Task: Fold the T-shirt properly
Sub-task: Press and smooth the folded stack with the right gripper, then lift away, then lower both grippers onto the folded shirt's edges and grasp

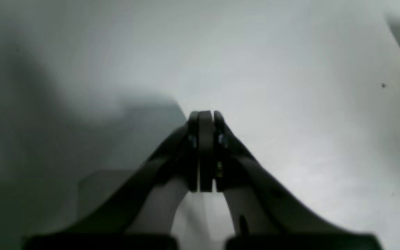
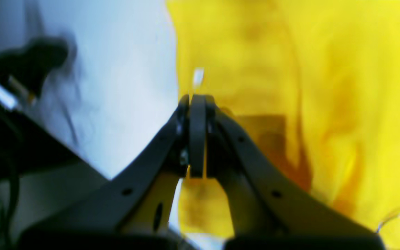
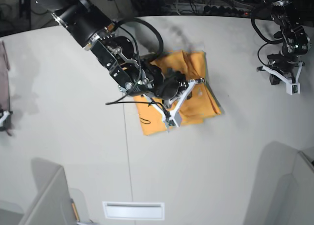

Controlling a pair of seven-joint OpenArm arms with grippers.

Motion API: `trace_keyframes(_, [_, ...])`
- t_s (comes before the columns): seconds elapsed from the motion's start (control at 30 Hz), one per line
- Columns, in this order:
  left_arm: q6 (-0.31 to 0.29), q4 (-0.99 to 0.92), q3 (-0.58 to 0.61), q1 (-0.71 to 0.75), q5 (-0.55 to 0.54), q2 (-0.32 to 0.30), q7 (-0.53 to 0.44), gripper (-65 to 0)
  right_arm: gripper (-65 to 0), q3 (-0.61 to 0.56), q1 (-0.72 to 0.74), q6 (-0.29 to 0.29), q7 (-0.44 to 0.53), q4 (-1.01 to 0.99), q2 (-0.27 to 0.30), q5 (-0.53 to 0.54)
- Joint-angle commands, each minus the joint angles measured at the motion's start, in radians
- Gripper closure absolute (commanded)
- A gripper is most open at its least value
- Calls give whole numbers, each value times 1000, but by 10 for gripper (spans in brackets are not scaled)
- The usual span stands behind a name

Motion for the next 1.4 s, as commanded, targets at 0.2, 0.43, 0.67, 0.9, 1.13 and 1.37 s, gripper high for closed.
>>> trace_keyframes(0.2, [-3, 20, -4, -8, -6, -19, -17, 0, 0, -12, -83, -3, 12, 35, 9, -2])
trace_keyframes(0.43, [-3, 20, -5, -8, -6, -19, -17, 0, 0, -189, -50, 0, 18, -8, -11, 3])
trace_keyframes(0.67, [-3, 23, -4, -9, -6, -19, -17, 0, 0, -278, -4, 98, 18, -146, -71, 6])
trace_keyframes(0.9, [-12, 34, 1, -9, -7, -18, -15, 0, 0, -215, -5, 122, 18, 21, -11, 0])
trace_keyframes(1.13, [-170, 130, -2, 11, -9, 56, 58, 0, 0, 149, -131, 122, 21, 226, 73, 0])
trace_keyframes(1.37, [-320, 228, 1, 14, -9, 189, 100, 0, 0, 331, -225, 124, 74, 265, 104, 0])
